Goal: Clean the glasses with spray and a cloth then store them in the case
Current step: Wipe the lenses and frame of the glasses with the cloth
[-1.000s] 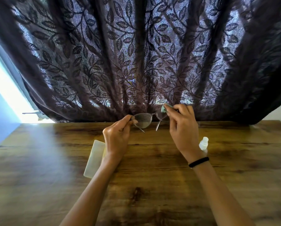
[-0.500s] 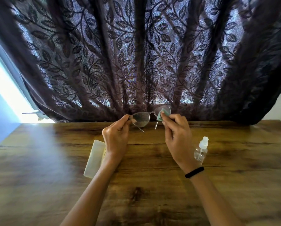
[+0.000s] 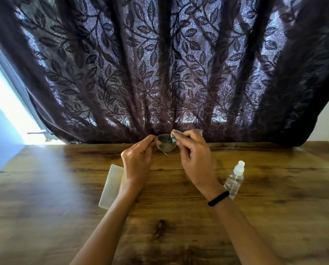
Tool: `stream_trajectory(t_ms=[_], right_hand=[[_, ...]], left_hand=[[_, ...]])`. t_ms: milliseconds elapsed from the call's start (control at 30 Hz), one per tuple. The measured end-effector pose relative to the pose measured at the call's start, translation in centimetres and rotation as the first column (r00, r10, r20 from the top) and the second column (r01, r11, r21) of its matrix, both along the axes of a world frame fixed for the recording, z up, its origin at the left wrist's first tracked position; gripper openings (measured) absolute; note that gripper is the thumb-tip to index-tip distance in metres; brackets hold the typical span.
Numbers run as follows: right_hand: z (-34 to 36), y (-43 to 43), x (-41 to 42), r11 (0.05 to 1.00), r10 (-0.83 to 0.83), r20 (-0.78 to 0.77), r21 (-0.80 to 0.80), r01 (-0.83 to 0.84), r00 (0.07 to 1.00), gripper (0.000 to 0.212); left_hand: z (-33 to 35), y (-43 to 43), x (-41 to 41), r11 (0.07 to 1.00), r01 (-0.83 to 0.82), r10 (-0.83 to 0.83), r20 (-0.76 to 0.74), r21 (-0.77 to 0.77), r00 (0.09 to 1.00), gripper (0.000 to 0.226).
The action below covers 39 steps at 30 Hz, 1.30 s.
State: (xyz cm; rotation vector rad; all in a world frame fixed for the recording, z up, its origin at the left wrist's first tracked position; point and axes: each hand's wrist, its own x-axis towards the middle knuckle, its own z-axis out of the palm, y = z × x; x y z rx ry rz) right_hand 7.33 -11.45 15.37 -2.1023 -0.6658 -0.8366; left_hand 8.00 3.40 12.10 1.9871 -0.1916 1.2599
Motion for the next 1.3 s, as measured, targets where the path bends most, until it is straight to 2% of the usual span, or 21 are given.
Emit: stream_trajectory(t_ms=[167,300,533,633,700,767,800,933,1000,1133,1300], right_hand=[[-0.5,-0.3,-0.1,0.996,0.083,0.021,0.015,-0.083,0.996,0.031],[-0.9,-0.2,-0.4,0.976,0.208,-0.044,0.073,-0.205,0.977,0.032],[-1.1,0.2,-1.1,0.884,0.444,-0.234,0.269,-0.382,0.865,0.032],[-1.1,0.0,-1.3,0.802,0.556,-0.309,0.441,-0.402,0.771,0.033],[-1.2,-0.9,-1.5,0.702,0.648,-0.342,0.616,-0.358,0.681,0.025],[-1.6,-2.2,-1.5,0.558,0.741,-0.349,0.795,-0.238,0.573,0.021],[-1.9,-2.9,-1.4,0.503,0.754,-0.331,0.846,-0.176,0.567,0.021],[-3.2,-4.5,-0.4,0.360,0.657,-0.305,0.931,0.068,0.689,0.016],[-3.4,-4.9,0.0,0.315,0.609,-0.311,0.939,0.137,0.729,0.019],[-3.5,-5.2,0.5,0.354,0.565,-0.393,0.910,0.217,0.726,0.020],[-4.3,-4.6,1.5,0.458,0.537,-0.573,0.815,0.356,0.620,0.011]], left_hand=[[0.3,0.1,-0.1,0.999,0.011,-0.012,-0.022,-0.031,1.000,0.023],[0.4,0.0,0.0,0.998,0.005,-0.008,-0.036,-0.064,0.999,0.024],[0.6,0.2,-0.2,0.998,-0.020,0.017,-0.050,-0.054,0.999,0.022],[0.8,0.3,-0.3,0.998,-0.042,0.039,-0.055,-0.050,0.998,0.021],[0.9,0.6,-0.3,0.997,-0.053,0.050,-0.053,-0.059,0.997,0.020],[1.0,0.9,-0.4,0.995,-0.063,0.060,-0.046,-0.081,0.997,0.019],[1.0,1.1,-0.4,0.993,-0.071,0.067,-0.044,-0.096,0.997,0.019],[0.9,1.4,-0.3,0.982,-0.088,0.078,-0.063,-0.169,0.995,0.020],[0.9,1.2,-0.2,0.970,-0.087,0.071,-0.077,-0.226,0.995,0.022],[0.6,1.3,0.0,0.938,-0.100,0.066,-0.113,-0.332,0.991,0.021],[0.4,1.0,0.1,0.890,-0.044,-0.009,-0.115,-0.454,0.993,0.022]])
